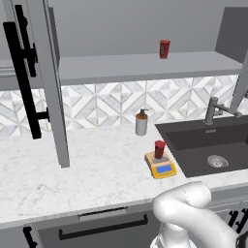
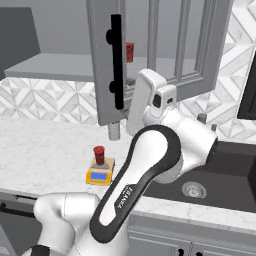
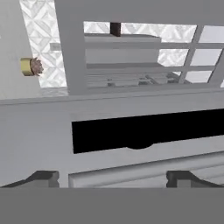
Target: Pick the yogurt and place it on the digital scale for weighing, and close the cabinet.
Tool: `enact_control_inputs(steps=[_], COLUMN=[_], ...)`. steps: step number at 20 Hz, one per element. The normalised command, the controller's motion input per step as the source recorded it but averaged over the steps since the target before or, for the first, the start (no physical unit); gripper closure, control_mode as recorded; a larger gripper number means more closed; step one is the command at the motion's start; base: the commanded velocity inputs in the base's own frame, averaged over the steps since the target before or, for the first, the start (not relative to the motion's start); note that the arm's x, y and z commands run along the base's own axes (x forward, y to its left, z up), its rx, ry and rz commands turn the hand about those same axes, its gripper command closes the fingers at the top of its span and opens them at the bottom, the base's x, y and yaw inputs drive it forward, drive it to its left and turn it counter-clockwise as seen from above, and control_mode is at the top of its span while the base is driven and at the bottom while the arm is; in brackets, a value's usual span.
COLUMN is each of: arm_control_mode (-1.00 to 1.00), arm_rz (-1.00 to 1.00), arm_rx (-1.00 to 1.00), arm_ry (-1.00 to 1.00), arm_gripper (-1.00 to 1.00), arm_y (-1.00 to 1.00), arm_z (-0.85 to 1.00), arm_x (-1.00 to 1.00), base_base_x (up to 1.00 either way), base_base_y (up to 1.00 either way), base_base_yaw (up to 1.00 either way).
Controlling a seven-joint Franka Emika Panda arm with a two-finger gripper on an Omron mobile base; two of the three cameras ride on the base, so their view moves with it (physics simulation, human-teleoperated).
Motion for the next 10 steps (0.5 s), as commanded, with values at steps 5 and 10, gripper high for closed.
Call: enact_control_inputs(steps=[5,10], arm_control_mode=[-1.0,-1.0], arm_rz=[-0.27,-0.15], arm_rx=[-0.22,-0.1], arm_ry=[0.13,0.01], arm_gripper=[-1.0,-1.0], arm_y=[1.0,0.89], arm_z=[0.0,-0.09], arm_x=[0.97,1.0], base_base_x=[0.0,0.0], base_base_y=[0.0,0.0], base_base_yaw=[0.0,0.0])
